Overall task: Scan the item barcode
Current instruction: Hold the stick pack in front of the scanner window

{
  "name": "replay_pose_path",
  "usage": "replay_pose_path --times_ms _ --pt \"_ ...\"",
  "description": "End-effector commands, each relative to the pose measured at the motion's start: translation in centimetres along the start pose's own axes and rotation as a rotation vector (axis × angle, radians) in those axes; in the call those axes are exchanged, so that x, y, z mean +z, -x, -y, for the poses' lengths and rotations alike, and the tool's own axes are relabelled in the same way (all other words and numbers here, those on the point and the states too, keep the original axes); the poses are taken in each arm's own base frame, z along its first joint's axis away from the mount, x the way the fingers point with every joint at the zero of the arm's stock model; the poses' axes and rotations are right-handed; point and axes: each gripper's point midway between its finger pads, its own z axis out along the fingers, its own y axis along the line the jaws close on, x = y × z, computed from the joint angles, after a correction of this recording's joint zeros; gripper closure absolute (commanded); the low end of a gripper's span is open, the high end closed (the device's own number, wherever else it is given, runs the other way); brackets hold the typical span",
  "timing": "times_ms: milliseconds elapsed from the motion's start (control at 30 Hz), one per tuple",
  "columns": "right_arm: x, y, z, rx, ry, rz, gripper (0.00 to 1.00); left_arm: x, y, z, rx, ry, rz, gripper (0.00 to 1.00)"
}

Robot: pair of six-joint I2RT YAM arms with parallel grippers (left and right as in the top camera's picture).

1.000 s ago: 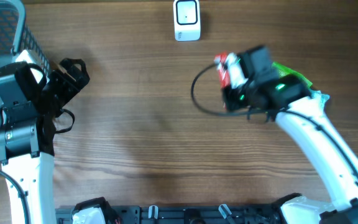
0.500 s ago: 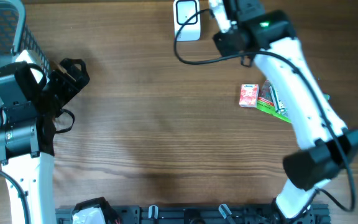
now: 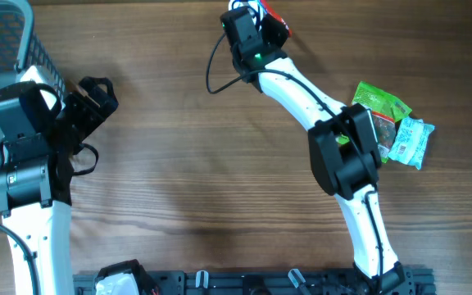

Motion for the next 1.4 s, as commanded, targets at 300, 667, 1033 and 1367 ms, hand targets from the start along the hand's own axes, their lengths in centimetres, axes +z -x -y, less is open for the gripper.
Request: replay_pose_path --times_ms 300,667,1033,1367 --pt "-0.2 0.3 -3.0 -0.239 -0.051 -0.041 0.96 -0.1 0.2 -0.1 0.009 0.0 0.007 0.0" --pt "-0.4 0.2 -6.4 -0.41 0.08 0.006 0.96 -0.1 0.2 -0.1 0.009 0.0 0.008 0.0" --pt "-8.3 0.8 4.9 0.059 0.183 0.123 0.96 -0.1 0.2 -0.1 0.009 0.0 0.007 0.0" --pt "-15.9 -13.3 2.7 0.608 0.765 -0.42 0.96 -0.1 0.2 -0.1 0.009 0.0 0.007 0.0"
